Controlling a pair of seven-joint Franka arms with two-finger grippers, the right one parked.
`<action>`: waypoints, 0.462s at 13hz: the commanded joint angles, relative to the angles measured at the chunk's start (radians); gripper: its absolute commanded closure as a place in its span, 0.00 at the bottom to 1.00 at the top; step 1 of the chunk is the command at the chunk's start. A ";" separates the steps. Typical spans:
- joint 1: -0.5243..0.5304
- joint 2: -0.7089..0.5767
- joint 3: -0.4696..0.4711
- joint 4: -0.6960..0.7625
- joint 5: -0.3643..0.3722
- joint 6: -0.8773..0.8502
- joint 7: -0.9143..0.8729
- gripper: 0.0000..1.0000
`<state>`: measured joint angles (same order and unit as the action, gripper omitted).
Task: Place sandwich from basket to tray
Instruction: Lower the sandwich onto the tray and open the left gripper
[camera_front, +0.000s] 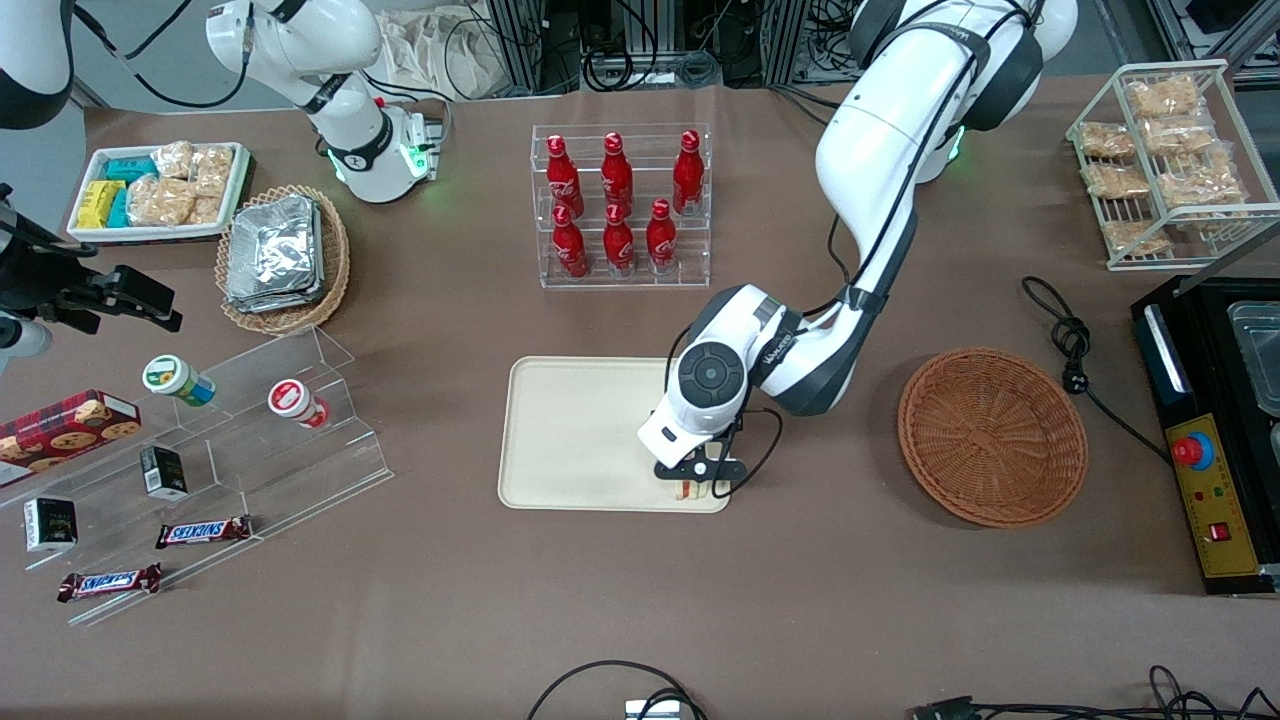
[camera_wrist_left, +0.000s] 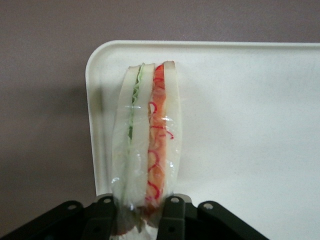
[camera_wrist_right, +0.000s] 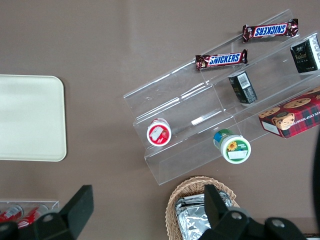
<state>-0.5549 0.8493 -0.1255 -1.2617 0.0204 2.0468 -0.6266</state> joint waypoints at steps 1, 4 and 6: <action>-0.004 -0.054 0.013 -0.008 0.006 -0.005 -0.004 0.00; -0.002 -0.163 0.012 -0.079 -0.003 -0.063 -0.012 0.00; 0.003 -0.287 0.018 -0.209 -0.003 -0.065 -0.001 0.00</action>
<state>-0.5526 0.7127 -0.1208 -1.2997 0.0197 1.9802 -0.6293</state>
